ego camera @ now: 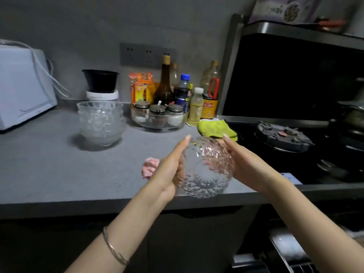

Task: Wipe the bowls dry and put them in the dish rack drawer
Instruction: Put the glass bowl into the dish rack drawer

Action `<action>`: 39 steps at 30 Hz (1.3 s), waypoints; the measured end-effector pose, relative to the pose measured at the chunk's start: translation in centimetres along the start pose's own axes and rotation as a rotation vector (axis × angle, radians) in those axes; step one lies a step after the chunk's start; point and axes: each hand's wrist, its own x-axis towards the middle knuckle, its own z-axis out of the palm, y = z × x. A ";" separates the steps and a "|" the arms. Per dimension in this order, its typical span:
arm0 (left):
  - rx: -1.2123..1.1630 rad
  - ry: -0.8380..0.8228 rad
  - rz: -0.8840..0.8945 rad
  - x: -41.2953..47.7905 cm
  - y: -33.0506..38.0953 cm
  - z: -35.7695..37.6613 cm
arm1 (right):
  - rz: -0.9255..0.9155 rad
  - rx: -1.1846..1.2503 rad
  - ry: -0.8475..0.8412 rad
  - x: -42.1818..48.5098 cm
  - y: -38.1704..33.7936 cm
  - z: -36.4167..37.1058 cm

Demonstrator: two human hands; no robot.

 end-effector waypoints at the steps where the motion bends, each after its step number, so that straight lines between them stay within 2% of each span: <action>1: 0.037 -0.062 -0.033 -0.2 -1.0 1.7 | 0.030 -0.002 0.021 -1.4 0.2 -1.7; 8: 0.237 -0.474 -0.152 -1.5 -9.7 12.7 | 0.195 0.006 0.082 -12.9 4.0 -13.4; 10: 0.284 -0.537 -0.170 -1.6 -12.1 15.4 | 0.233 0.002 0.112 -15.6 5.4 -16.0; 14: 0.419 -0.528 -0.075 -1.1 -17.5 19.3 | 0.287 0.049 0.213 -20.0 8.1 -20.6; 18: 0.483 -0.618 -0.118 -0.1 -23.7 20.4 | 0.321 0.194 0.370 -23.4 11.8 -24.7; 22: 0.814 -0.671 0.008 1.6 -30.1 19.3 | 0.383 0.299 0.522 -23.8 15.8 -27.7; 26: 1.158 -0.735 0.111 3.7 -35.0 18.4 | 0.543 0.314 0.591 -21.9 19.1 -30.1; 30: 1.367 -0.763 0.197 5.2 -39.1 18.2 | 0.769 0.221 0.556 -19.8 22.6 -31.9; 35: 1.454 -0.739 0.256 6.7 -42.3 18.0 | 0.969 0.185 0.460 -17.6 27.8 -34.0; 39: 1.466 -0.739 0.306 7.3 -43.4 17.7 | 1.048 0.228 0.420 -16.1 30.3 -34.6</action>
